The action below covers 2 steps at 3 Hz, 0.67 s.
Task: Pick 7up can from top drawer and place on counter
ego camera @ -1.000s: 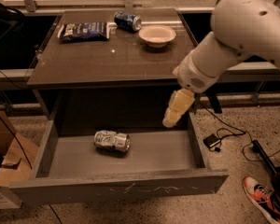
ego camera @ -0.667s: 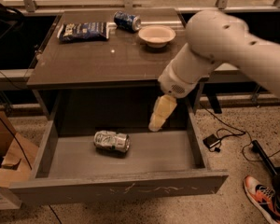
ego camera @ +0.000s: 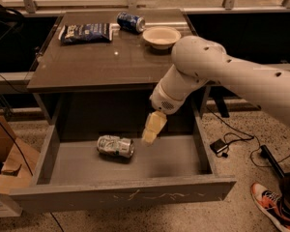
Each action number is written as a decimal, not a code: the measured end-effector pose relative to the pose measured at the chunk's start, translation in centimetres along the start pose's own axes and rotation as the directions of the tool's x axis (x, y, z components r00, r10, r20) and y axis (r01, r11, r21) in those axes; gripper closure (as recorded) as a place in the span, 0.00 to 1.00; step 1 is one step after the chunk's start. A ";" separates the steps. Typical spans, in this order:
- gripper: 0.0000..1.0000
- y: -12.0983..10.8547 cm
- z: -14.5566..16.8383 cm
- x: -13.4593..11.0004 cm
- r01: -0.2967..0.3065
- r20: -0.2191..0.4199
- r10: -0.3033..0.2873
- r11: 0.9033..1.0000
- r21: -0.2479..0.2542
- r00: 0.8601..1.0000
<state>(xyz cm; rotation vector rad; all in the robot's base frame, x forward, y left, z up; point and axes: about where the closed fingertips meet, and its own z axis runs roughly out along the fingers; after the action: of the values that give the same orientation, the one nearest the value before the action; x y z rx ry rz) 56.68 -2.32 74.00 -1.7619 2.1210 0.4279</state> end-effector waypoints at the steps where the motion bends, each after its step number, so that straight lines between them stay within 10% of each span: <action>1: 0.00 1.0 3.4 -1.3 0.013 0.044 -0.012 0.999 -0.039 0.999; 2: 0.00 2.0 6.6 -2.8 0.046 0.091 -0.040 0.997 -0.067 0.995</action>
Offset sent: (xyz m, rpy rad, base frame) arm -0.0147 0.0920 -0.0708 0.1556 0.0216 0.1135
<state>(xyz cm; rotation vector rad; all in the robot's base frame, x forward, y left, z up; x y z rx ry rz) 55.68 3.45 69.34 -1.7878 2.0254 0.5632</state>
